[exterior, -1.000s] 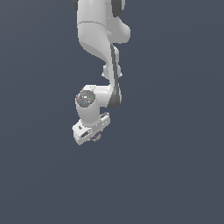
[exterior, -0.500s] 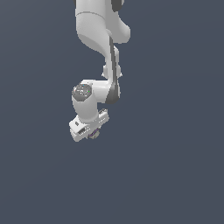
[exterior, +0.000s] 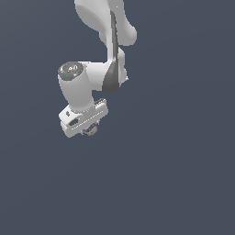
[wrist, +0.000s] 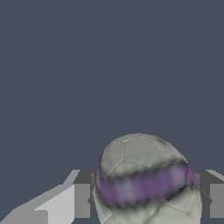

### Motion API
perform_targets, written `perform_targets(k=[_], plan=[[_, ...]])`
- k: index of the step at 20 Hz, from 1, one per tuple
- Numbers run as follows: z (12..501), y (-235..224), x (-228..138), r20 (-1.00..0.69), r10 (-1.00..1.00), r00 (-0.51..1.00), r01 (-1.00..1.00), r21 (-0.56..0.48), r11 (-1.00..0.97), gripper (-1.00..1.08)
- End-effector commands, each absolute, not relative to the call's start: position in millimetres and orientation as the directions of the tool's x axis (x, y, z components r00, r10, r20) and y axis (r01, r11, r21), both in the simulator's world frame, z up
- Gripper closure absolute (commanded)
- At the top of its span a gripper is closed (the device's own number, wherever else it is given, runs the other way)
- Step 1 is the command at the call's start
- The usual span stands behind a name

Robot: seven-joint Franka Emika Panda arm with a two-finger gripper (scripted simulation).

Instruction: Pick up the object and move it to a goal position.

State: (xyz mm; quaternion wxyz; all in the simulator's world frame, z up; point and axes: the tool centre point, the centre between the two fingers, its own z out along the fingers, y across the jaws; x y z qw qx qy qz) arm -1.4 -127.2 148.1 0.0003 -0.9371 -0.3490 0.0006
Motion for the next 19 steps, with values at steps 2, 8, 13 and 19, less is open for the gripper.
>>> perform_targets(k=[2,8,13,19], plan=[[185.0,-137.9,-5.1,0.0,0.655,0.756,0.655,0.0,-0.756,1.08],[233.3,-152.5,-9.0,0.0,0.655,0.756,0.655,0.0,-0.756,1.08],[256.6,-159.8,-10.3,0.0,0.655,0.756,0.655,0.0,-0.756,1.08],[264.0,-163.1,-9.5,0.0,0.654,0.756,0.654,0.0,-0.756,1.08]])
